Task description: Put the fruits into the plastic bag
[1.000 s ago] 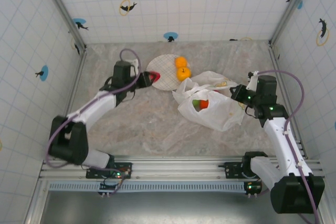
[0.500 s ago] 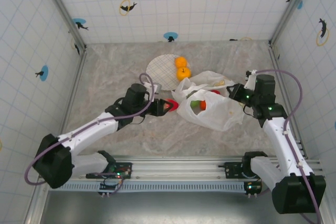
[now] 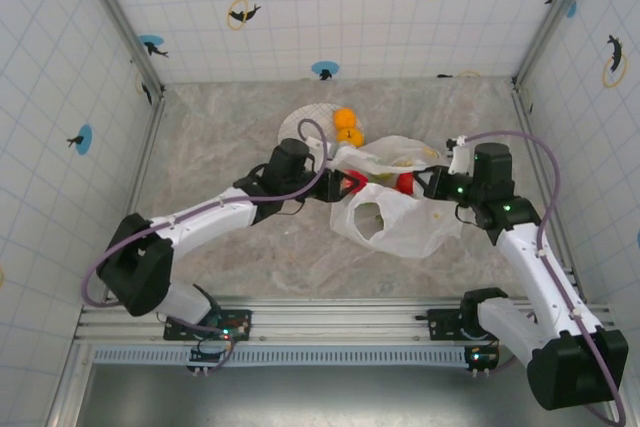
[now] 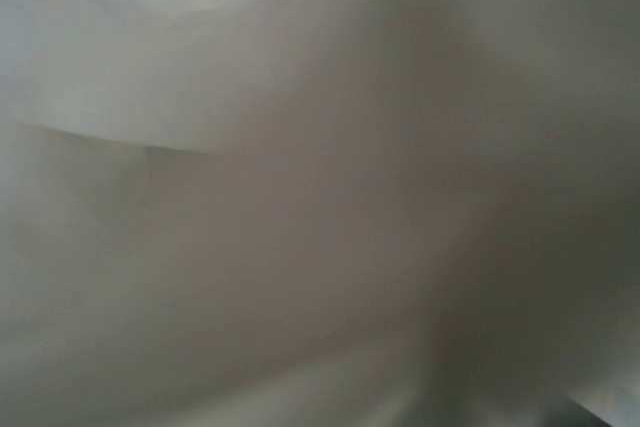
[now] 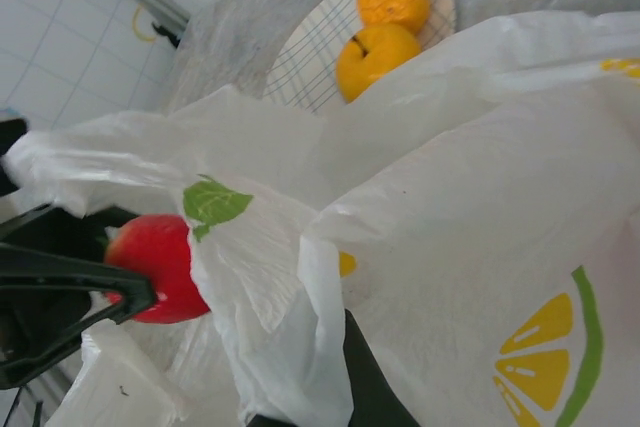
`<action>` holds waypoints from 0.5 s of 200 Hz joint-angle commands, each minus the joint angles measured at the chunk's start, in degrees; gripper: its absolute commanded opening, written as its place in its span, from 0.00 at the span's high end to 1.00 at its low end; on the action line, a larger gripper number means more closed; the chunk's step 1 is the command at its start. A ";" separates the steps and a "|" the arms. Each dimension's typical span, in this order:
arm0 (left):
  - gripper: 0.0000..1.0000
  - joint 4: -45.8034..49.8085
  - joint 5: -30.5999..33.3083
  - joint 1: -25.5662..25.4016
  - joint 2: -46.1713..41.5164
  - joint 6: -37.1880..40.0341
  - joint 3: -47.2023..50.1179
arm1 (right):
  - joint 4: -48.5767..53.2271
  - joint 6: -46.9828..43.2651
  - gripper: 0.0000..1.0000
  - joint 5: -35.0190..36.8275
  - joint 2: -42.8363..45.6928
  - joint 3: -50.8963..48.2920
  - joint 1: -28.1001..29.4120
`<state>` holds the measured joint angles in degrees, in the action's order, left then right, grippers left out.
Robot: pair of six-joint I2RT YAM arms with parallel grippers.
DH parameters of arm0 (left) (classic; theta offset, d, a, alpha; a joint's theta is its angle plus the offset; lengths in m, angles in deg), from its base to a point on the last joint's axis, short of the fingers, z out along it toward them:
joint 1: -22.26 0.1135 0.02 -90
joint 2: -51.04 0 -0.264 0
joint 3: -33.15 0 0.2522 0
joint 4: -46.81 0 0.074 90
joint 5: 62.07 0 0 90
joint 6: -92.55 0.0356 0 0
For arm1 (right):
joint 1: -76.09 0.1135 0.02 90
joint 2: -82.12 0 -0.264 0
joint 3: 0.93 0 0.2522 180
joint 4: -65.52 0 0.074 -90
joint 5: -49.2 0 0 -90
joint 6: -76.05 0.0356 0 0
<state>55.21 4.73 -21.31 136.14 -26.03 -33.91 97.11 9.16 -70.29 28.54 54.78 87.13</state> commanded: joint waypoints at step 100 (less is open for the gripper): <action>0.49 -3.90 1.06 -7.71 15.44 2.65 -6.69 | -5.78 3.74 1.00 0.53 3.75 -1.92 2.61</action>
<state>53.57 6.32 -28.26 149.21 -24.30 -38.13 95.47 10.61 -69.14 31.47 54.32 90.09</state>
